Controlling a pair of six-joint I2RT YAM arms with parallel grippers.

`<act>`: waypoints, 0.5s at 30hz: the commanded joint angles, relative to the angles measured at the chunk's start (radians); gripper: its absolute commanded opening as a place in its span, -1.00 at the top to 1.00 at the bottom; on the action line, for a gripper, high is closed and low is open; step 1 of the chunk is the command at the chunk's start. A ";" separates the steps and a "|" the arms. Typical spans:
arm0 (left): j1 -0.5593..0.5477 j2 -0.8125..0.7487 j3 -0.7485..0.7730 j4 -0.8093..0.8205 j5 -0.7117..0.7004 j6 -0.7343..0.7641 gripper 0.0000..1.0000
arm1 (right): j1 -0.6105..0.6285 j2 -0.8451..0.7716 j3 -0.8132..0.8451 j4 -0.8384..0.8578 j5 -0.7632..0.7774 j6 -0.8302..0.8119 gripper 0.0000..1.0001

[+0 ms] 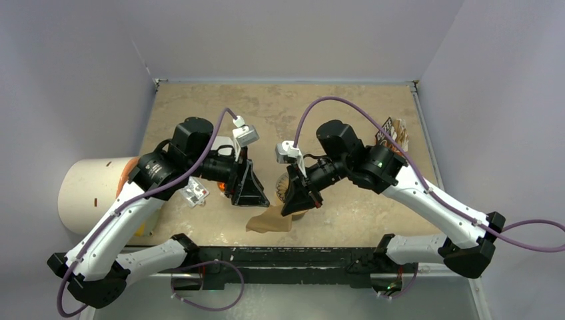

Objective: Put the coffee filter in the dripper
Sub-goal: Place the coffee filter in the coffee dripper.

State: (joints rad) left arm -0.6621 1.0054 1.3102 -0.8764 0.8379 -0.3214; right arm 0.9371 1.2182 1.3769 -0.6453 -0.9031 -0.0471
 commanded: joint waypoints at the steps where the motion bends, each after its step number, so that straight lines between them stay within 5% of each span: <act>1: 0.004 0.004 -0.017 0.055 0.034 0.001 -0.35 | 0.011 -0.002 0.044 0.013 0.002 -0.018 1.00; 15: 0.004 0.005 -0.020 0.053 0.061 -0.002 -0.31 | 0.017 0.001 0.045 0.021 0.037 -0.005 1.00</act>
State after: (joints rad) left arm -0.6621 1.0122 1.2938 -0.8528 0.8658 -0.3222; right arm 0.9474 1.2182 1.3800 -0.6449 -0.8787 -0.0467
